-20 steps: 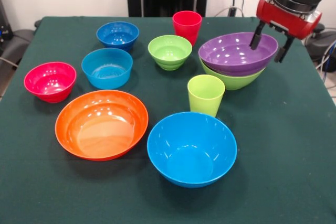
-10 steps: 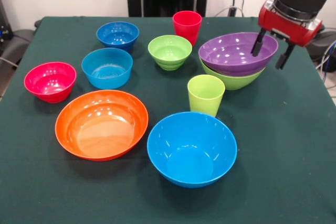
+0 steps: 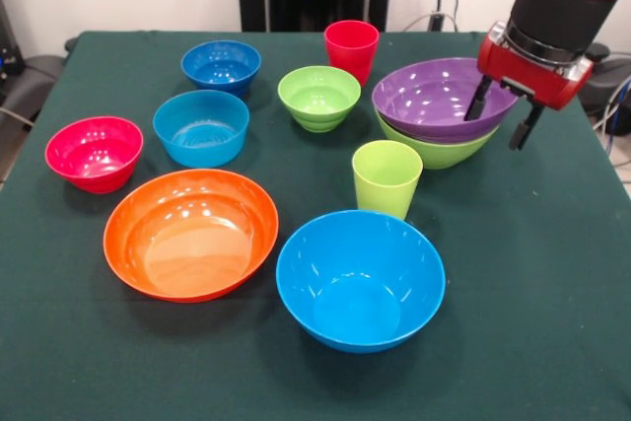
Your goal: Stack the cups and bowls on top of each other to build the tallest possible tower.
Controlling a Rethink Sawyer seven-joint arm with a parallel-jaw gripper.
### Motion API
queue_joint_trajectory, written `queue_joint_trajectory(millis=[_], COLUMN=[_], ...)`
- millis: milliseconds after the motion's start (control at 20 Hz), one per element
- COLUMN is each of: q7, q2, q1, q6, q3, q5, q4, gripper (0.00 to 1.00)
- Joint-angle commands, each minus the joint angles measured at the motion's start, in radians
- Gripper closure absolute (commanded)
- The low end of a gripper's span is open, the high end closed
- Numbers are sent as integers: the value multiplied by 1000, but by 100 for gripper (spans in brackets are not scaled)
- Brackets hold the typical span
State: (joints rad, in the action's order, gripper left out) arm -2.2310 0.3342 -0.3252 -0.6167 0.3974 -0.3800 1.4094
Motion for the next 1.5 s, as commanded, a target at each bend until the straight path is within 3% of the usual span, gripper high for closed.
queue_joint_trajectory(millis=[50, 1500], q7=[-62, -50], q2=[-61, -84], q1=[-11, 1], q6=[57, 102], q3=[-138, -151], q5=[57, 64], q4=[47, 47], gripper=[0, 0])
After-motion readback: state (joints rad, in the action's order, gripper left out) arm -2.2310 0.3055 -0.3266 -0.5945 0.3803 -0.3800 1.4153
